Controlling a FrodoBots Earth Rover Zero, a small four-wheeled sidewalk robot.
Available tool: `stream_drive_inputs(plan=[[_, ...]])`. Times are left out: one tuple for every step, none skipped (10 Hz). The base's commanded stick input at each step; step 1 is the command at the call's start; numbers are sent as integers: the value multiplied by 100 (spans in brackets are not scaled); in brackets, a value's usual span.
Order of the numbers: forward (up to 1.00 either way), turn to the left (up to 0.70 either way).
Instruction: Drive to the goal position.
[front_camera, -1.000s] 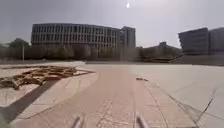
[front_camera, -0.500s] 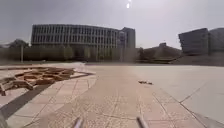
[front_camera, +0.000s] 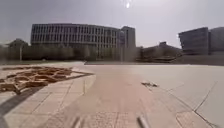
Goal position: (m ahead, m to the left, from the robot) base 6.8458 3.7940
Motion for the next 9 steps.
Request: stream_drive_inputs(plan=[[70,0],[70,0],[70,0],[70,0],[70,0],[70,0],[70,0],[70,0],[70,0]])
